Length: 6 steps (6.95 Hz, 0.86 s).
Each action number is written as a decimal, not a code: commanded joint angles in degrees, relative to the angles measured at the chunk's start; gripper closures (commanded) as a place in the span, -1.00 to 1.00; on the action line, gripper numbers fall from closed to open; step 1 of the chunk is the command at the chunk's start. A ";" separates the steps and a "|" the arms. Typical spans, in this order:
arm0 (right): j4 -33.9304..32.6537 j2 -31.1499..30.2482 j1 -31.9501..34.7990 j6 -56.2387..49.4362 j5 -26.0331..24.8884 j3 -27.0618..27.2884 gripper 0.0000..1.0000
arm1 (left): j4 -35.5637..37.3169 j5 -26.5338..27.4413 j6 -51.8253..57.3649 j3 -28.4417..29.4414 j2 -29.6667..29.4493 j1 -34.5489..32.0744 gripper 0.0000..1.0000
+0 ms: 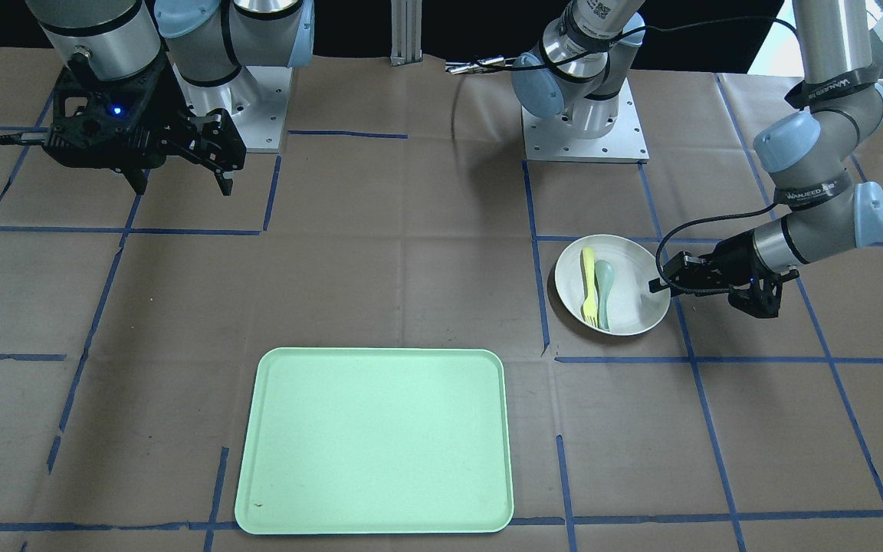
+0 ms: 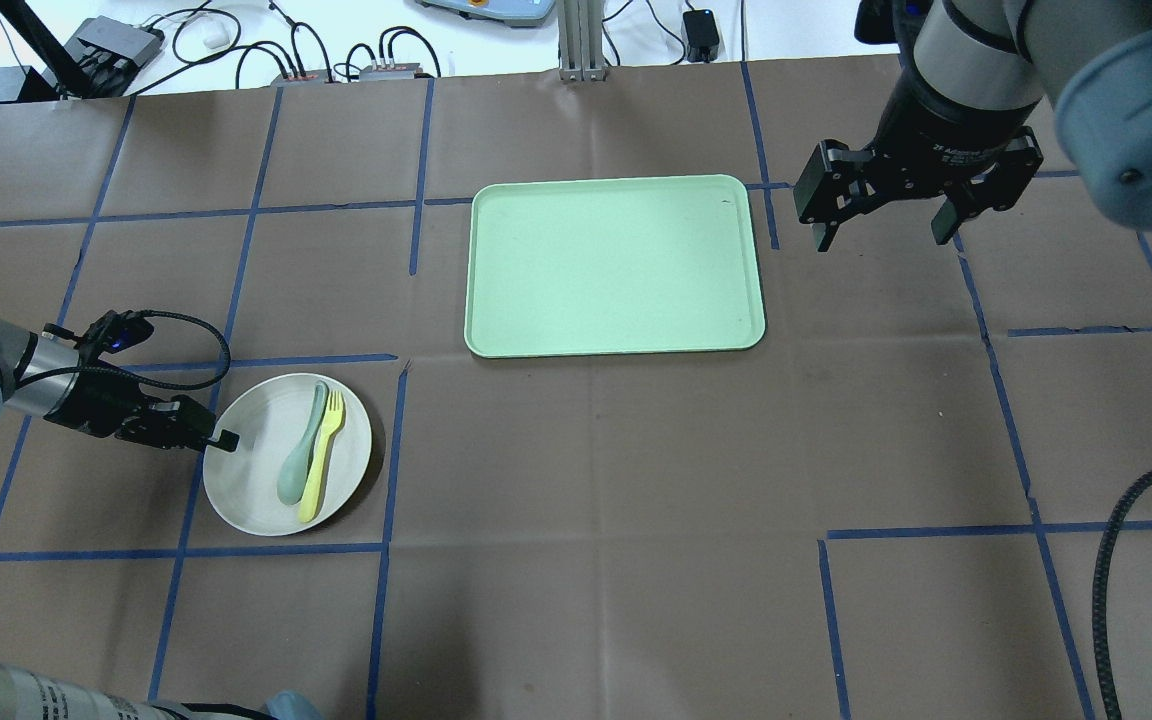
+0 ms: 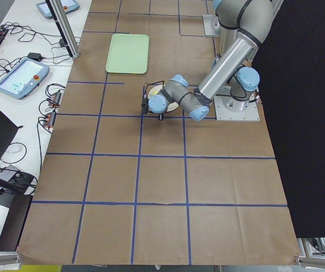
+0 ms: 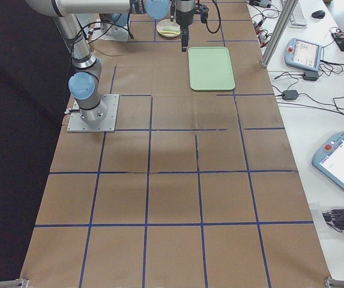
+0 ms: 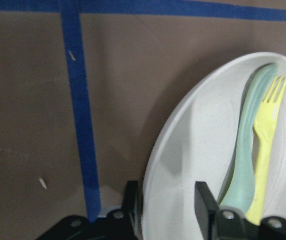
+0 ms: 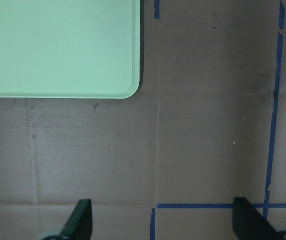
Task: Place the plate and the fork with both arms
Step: 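Lower the left gripper and grasp the white plate's rim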
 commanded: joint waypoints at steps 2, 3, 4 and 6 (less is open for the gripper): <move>-0.02 0.00 0.00 0.06 0.05 0.00 -1.00 | -0.17 0.08 0.02 -0.36 -0.02 0.00 0.70; -0.02 0.00 0.00 0.06 -0.04 0.00 -1.00 | -0.17 0.08 0.02 -0.63 -0.02 0.00 0.70; 0.07 0.00 0.08 -0.03 -0.04 0.00 -1.00 | -0.09 0.00 0.02 -0.63 -0.02 0.00 0.75; 0.07 0.00 0.00 -0.03 -0.04 0.00 -1.00 | -0.09 -0.09 -0.94 0.07 0.24 -0.43 0.75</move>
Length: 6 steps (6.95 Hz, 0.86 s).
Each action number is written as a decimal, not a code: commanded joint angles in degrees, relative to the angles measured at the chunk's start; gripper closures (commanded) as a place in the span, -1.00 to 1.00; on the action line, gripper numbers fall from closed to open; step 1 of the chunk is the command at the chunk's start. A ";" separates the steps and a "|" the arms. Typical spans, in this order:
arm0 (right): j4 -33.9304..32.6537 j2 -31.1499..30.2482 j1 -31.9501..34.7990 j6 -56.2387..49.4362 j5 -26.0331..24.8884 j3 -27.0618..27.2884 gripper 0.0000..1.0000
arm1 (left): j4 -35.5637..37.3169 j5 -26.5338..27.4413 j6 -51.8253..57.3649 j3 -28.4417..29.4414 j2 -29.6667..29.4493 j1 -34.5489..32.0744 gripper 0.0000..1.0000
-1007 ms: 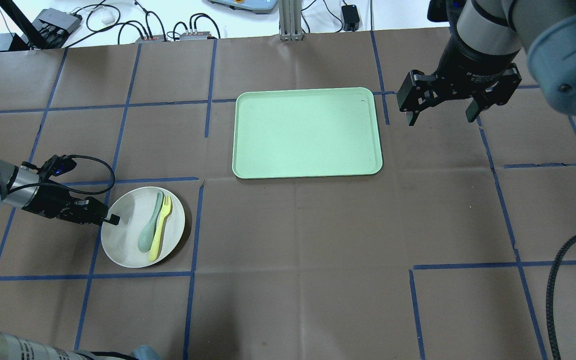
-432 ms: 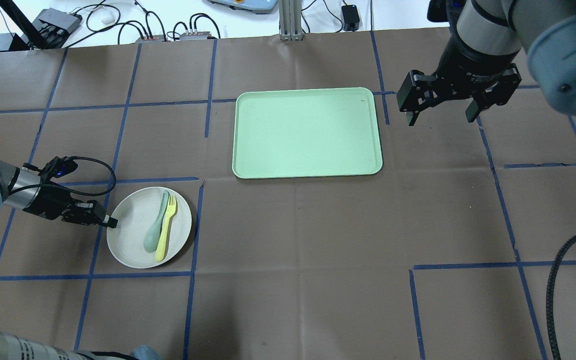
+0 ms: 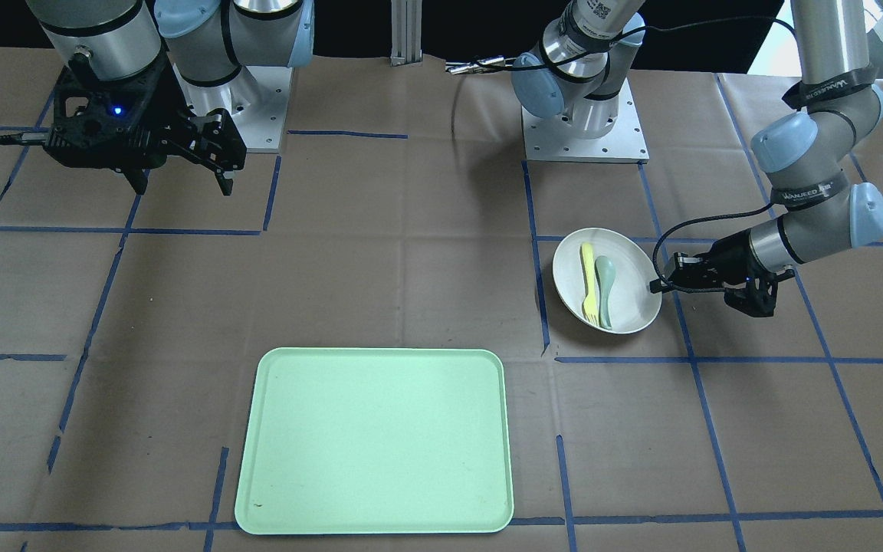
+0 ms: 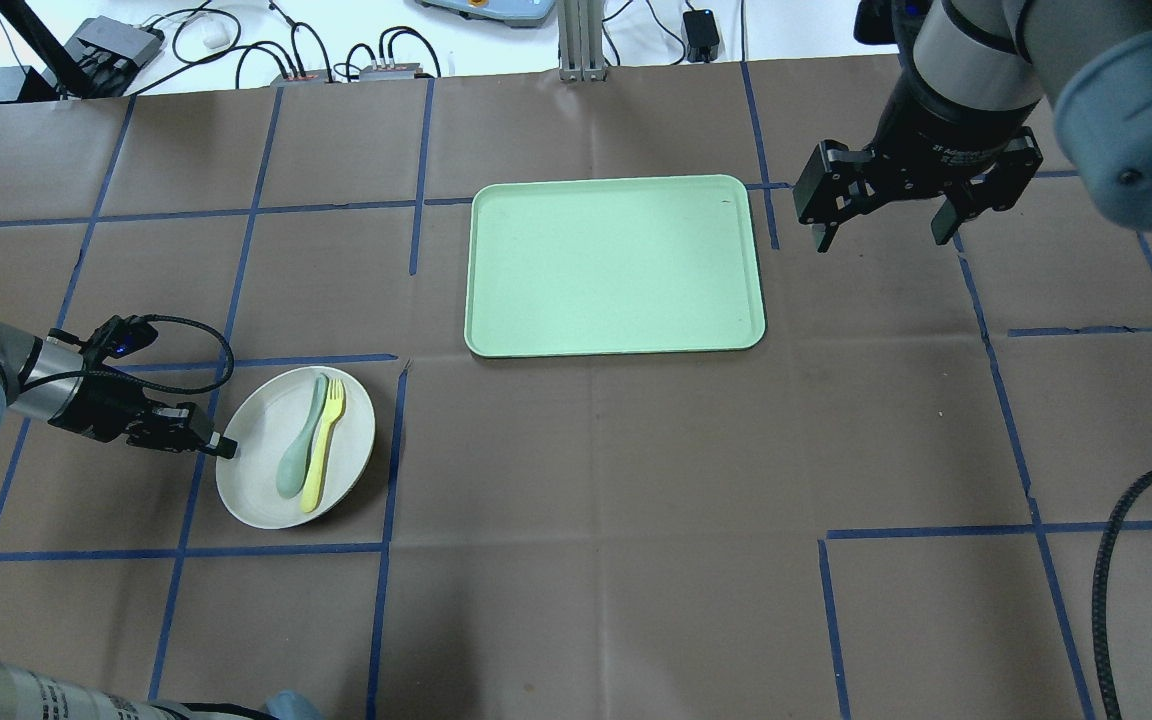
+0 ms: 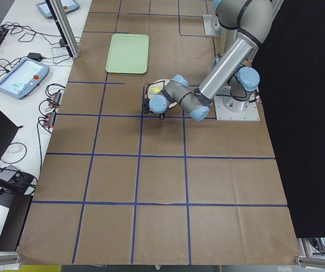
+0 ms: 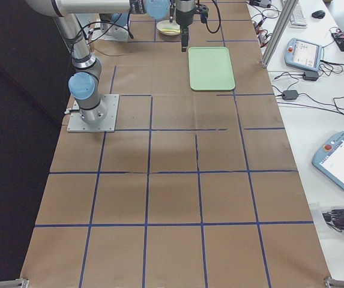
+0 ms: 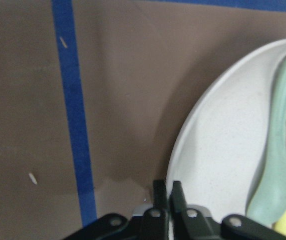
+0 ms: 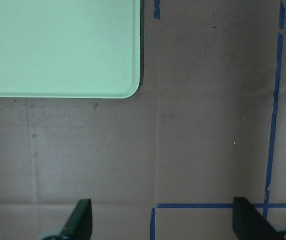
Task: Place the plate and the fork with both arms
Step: 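Carry the plate with the left gripper onto the green tray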
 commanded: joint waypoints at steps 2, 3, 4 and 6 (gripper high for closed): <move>-0.04 0.00 0.03 -0.01 0.00 0.00 -1.00 | 0.19 -0.16 -3.01 2.04 0.72 -2.43 0.75; -0.04 0.00 -0.06 -0.01 0.00 0.00 -1.00 | 0.19 0.01 -4.93 4.23 0.64 -5.22 0.75; -0.04 0.00 -0.06 0.08 0.08 0.00 -1.00 | 0.19 -0.34 -9.21 5.55 0.55 -8.21 0.75; -0.04 0.00 -0.06 -0.01 0.09 0.00 -1.00 | 1.68 -3.91 -22.80 9.14 -0.15 -18.56 0.75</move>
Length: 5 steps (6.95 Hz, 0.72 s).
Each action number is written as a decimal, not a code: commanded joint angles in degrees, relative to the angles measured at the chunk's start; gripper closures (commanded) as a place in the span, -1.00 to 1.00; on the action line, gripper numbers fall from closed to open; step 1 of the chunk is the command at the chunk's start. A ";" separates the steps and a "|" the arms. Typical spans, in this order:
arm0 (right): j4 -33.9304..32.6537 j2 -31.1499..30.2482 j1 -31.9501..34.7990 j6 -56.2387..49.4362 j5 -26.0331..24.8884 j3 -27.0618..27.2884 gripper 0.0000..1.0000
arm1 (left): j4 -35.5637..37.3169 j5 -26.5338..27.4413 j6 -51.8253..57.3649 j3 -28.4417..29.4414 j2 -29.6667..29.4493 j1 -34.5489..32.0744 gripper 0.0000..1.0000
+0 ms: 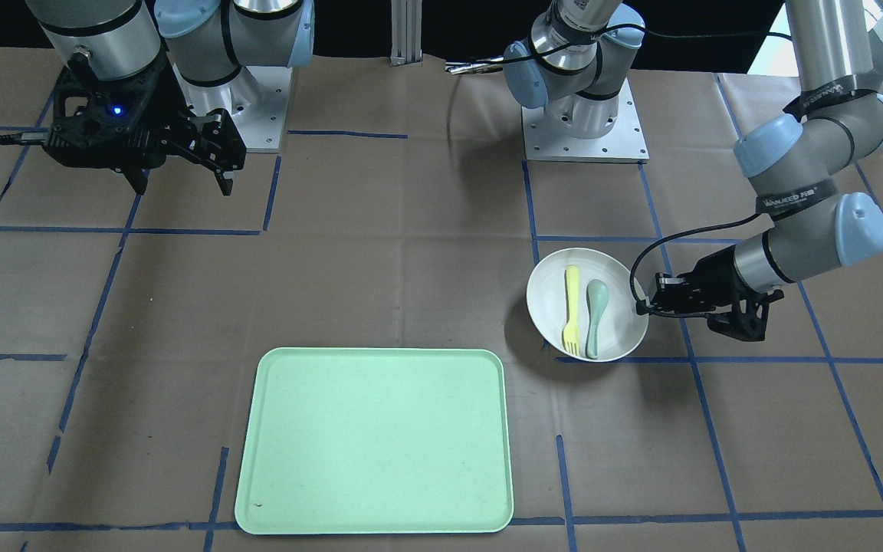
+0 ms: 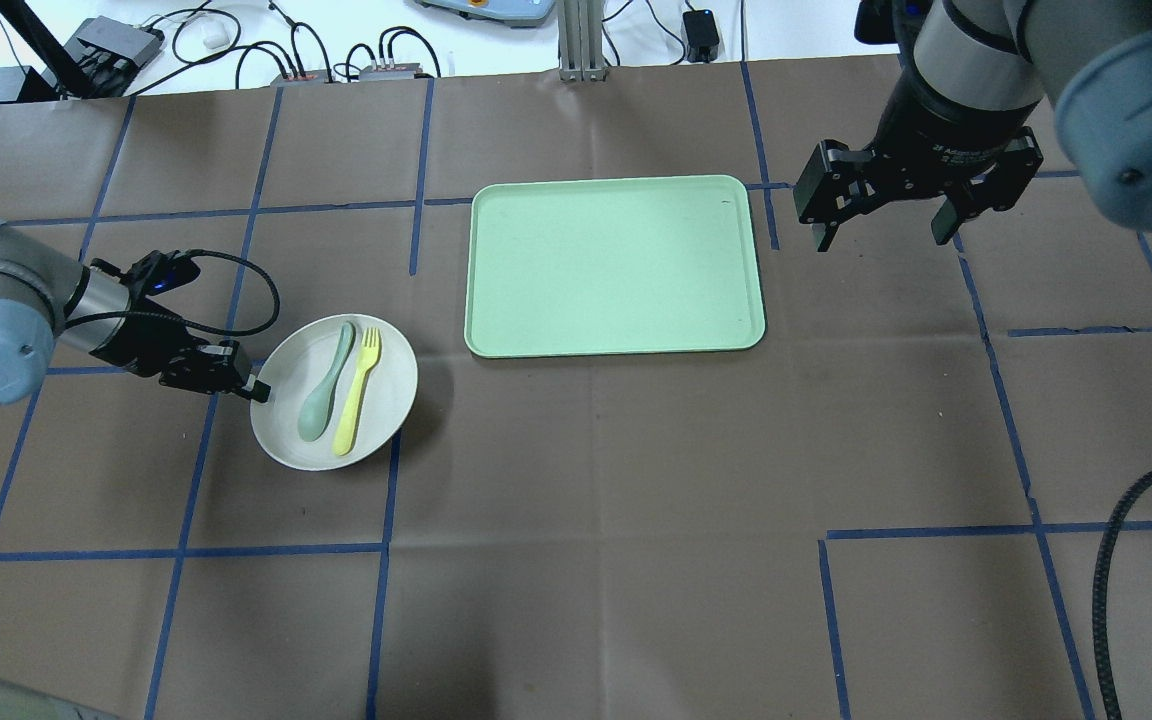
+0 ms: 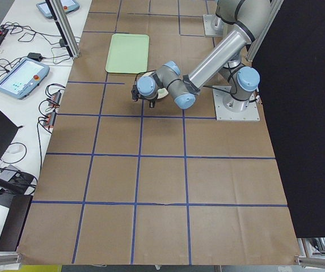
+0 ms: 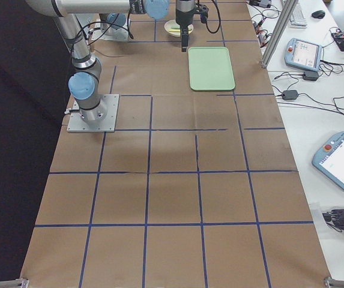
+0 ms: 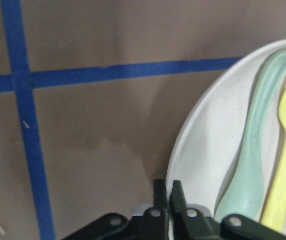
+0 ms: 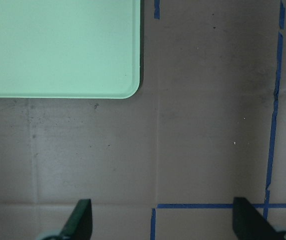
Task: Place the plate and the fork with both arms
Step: 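Carry the plate with the left gripper onto the green tray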
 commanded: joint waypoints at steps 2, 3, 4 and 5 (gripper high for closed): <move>0.09 0.00 0.08 0.02 0.10 0.00 -1.00 | 5.70 -3.29 -20.41 10.33 -7.35 -14.71 0.75; 0.00 0.00 -0.01 -0.06 0.10 0.00 -1.00 | 10.78 -5.56 -27.69 16.91 -13.58 -19.11 0.75; 0.00 0.00 -0.01 -0.06 0.10 0.00 -1.00 | 11.01 -5.23 -31.94 23.41 -17.90 -22.55 0.75; 0.00 0.00 -0.01 -0.06 0.10 0.00 -1.00 | 11.01 -4.97 -35.64 28.43 -21.08 -25.02 0.75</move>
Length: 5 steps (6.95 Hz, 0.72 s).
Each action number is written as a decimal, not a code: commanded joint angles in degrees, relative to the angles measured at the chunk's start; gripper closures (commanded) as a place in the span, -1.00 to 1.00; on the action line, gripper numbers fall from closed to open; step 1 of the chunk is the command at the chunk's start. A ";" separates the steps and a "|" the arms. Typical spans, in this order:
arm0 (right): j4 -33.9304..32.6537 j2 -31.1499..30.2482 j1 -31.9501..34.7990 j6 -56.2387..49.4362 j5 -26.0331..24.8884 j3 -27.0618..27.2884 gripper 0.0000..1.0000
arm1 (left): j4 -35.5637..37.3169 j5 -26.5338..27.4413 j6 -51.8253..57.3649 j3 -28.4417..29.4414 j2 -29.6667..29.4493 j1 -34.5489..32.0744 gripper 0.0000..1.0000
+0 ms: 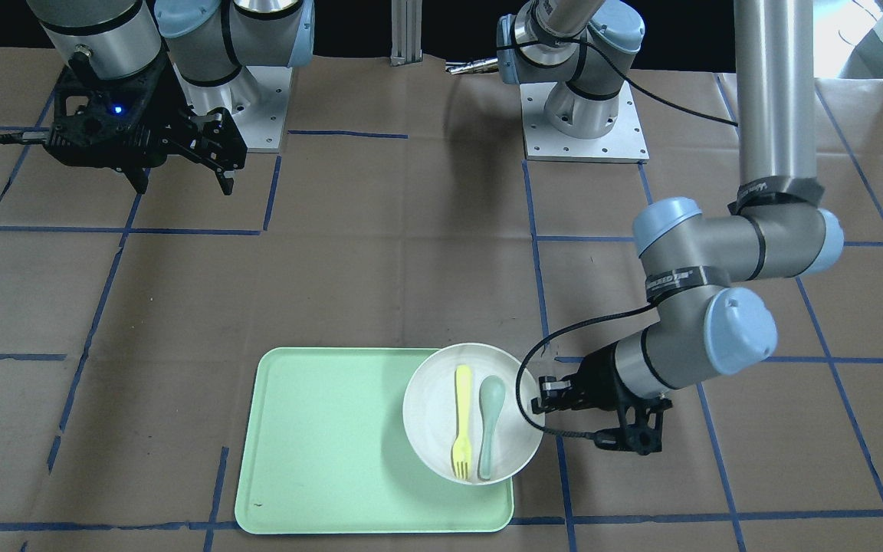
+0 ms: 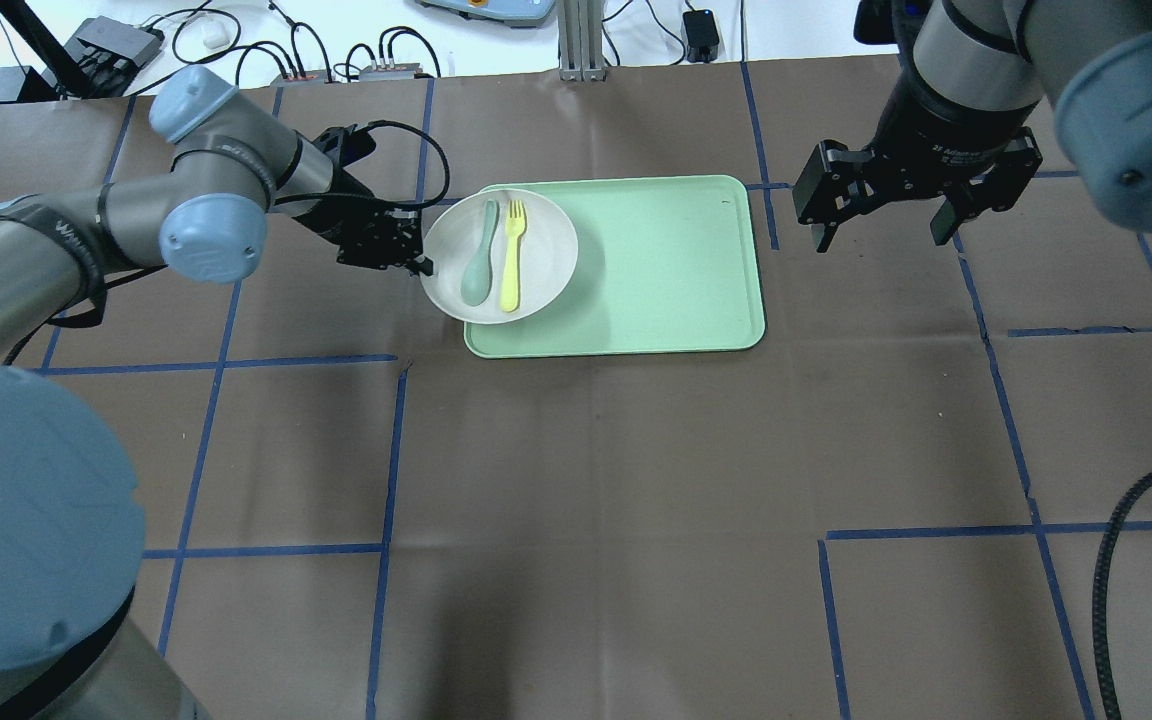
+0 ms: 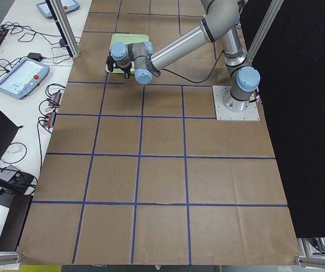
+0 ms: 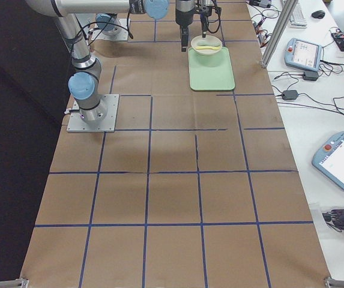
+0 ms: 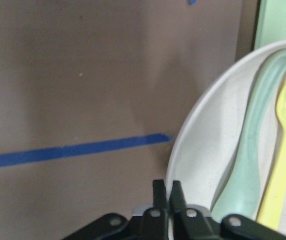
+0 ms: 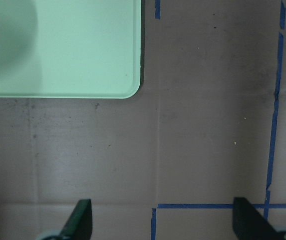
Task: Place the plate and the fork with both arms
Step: 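Carry the plate with the left gripper onto the green tray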
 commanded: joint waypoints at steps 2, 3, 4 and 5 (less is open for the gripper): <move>-0.01 0.00 -0.01 -0.01 0.00 0.00 -1.00 | 4.36 0.05 -9.34 9.33 -8.81 -6.15 0.74; -0.01 0.00 0.08 -0.01 0.00 0.00 -1.00 | 4.66 0.14 -10.67 8.99 -8.74 -6.85 0.72; -0.01 0.00 0.08 -0.01 0.00 0.00 -1.00 | 4.57 0.22 -11.29 8.03 -8.13 -7.55 0.68; -0.01 0.00 -0.01 0.08 0.00 0.00 -1.00 | 4.57 0.40 -12.69 7.67 -8.04 -8.69 0.67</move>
